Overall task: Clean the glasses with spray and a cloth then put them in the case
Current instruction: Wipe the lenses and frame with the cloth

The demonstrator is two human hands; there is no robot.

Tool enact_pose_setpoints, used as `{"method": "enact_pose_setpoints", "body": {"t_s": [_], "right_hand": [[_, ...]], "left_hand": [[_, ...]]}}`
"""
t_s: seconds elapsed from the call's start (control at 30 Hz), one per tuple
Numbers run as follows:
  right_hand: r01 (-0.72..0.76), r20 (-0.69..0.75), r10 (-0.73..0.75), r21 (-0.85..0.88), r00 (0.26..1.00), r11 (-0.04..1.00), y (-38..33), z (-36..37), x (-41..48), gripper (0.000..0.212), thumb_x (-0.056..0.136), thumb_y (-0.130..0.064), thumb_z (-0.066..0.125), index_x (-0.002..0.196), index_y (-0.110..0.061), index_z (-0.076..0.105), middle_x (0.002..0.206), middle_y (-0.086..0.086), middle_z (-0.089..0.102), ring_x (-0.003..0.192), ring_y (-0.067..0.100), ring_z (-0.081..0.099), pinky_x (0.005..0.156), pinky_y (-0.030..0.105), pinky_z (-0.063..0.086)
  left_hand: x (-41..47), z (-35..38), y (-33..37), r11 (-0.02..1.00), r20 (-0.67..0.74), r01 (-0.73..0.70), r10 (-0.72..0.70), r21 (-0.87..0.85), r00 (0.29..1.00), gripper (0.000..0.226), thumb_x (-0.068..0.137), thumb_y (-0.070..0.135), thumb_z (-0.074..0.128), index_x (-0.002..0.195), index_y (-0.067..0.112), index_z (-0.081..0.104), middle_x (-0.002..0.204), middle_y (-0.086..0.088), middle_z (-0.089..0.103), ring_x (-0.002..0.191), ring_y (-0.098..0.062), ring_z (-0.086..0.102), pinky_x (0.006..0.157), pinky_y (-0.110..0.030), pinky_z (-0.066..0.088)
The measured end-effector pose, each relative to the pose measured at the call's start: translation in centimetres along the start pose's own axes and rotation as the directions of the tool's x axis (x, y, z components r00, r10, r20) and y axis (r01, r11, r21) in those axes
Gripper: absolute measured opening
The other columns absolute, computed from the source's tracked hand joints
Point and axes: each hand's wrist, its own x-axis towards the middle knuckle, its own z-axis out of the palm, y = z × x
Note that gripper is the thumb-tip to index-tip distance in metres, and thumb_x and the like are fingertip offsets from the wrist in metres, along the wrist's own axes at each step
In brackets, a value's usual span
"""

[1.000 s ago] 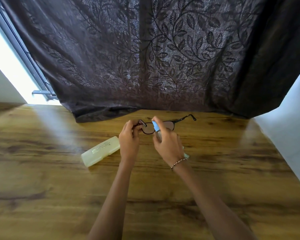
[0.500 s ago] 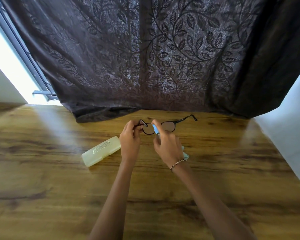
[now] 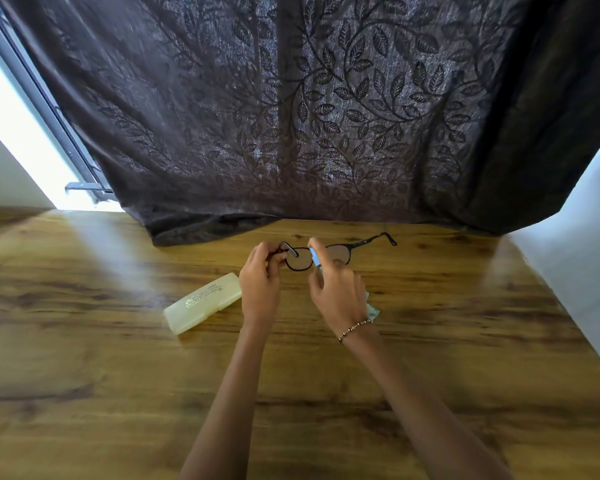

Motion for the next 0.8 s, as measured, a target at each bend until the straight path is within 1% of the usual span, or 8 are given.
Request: {"method": "enact_pose_setpoints", "body": {"t_s": [0.07,0.13,0.27,0.3,0.4,0.5,0.67,0.8], "right_hand": [[-0.017,-0.012,0.018,0.036,1.0,0.999,0.1,-0.1,-0.2,0.053,0.091,-0.016,0.052,0.141,-0.027,0.038,0.071,0.005,0.057,0.054,0.02,0.055,0.049,0.03,0.045],[-0.03,-0.027,0.032,0.054,0.999,0.998,0.4,-0.2,-0.4,0.051,0.092,-0.018,0.051,0.141,-0.026,0.038,0.075,0.004,0.057,0.055,0.019,0.056,0.049,0.032,0.048],[-0.066,-0.055,0.067,0.015,0.996,0.998,1.7,-0.6,-0.6,0.054,0.094,-0.024,0.048,0.144,-0.033,0.03,0.081,-0.003,0.047,0.048,0.013,0.045,0.041,0.022,0.028],[-0.067,-0.043,0.067,0.005,0.997,0.998,2.0,-0.7,-0.7,0.055,0.094,-0.024,0.047,0.145,-0.034,0.029,0.082,-0.003,0.047,0.048,0.013,0.044,0.041,0.023,0.029],[-0.077,0.02,0.077,0.01,0.997,0.997,2.8,-0.9,-0.8,0.052,0.096,-0.022,0.045,0.144,-0.031,0.029,0.08,0.003,0.054,0.055,0.019,0.054,0.049,0.033,0.047],[-0.127,0.033,0.126,0.034,0.991,0.991,3.3,-0.9,-0.8,0.053,0.094,-0.018,0.048,0.144,-0.03,0.032,0.07,0.004,0.055,0.058,0.019,0.057,0.052,0.033,0.049],[-0.165,-0.023,0.166,0.037,0.986,0.986,3.4,-0.7,-0.6,0.055,0.091,-0.018,0.052,0.142,-0.03,0.036,0.066,0.0,0.05,0.055,0.015,0.049,0.051,0.026,0.035],[-0.083,-0.04,0.084,0.01,0.996,0.996,3.2,-0.9,-0.4,0.053,0.091,-0.017,0.051,0.14,-0.03,0.037,0.073,0.0,0.05,0.053,0.017,0.049,0.047,0.026,0.035]], "left_hand": [[0.0,0.0,-0.1,1.0,0.0,-0.004,0.004,0.011,1.0,0.02,0.092,-0.002,0.049,0.095,0.015,0.058,0.09,0.008,0.06,0.082,0.004,0.059,0.074,-0.015,0.05],[-0.1,0.0,-0.4,1.0,0.001,0.002,-0.002,0.009,1.0,0.016,0.092,0.0,0.049,0.096,0.013,0.058,0.092,0.006,0.061,0.083,-0.003,0.06,0.074,-0.022,0.052],[-0.1,-0.1,-0.8,1.0,-0.013,0.0,0.001,0.025,1.0,0.014,0.092,0.003,0.048,0.096,0.013,0.058,0.092,0.005,0.061,0.083,-0.013,0.063,0.073,-0.035,0.056],[-0.1,-0.2,-0.9,1.0,-0.015,0.002,-0.002,0.027,1.0,0.014,0.093,0.003,0.048,0.095,0.013,0.057,0.092,0.005,0.061,0.083,-0.014,0.063,0.073,-0.038,0.056],[-0.1,-0.1,-1.1,0.999,-0.011,0.02,-0.019,0.035,1.0,0.013,0.093,0.003,0.049,0.096,0.013,0.058,0.092,0.002,0.062,0.083,-0.016,0.063,0.072,-0.041,0.055],[-0.1,-0.1,-1.0,0.999,-0.008,0.021,-0.021,0.038,1.0,0.013,0.093,0.002,0.05,0.094,0.013,0.057,0.091,0.002,0.062,0.081,-0.016,0.063,0.071,-0.041,0.055],[-0.2,-0.3,-1.0,0.998,-0.002,0.039,-0.039,0.046,0.999,0.013,0.093,0.002,0.05,0.095,0.012,0.057,0.091,0.001,0.062,0.081,-0.014,0.061,0.07,-0.036,0.055],[-0.2,-0.4,-0.9,0.998,0.003,0.028,-0.028,0.049,1.0,0.014,0.093,0.002,0.05,0.094,0.014,0.057,0.09,0.004,0.062,0.08,-0.01,0.059,0.069,-0.022,0.05]]}}
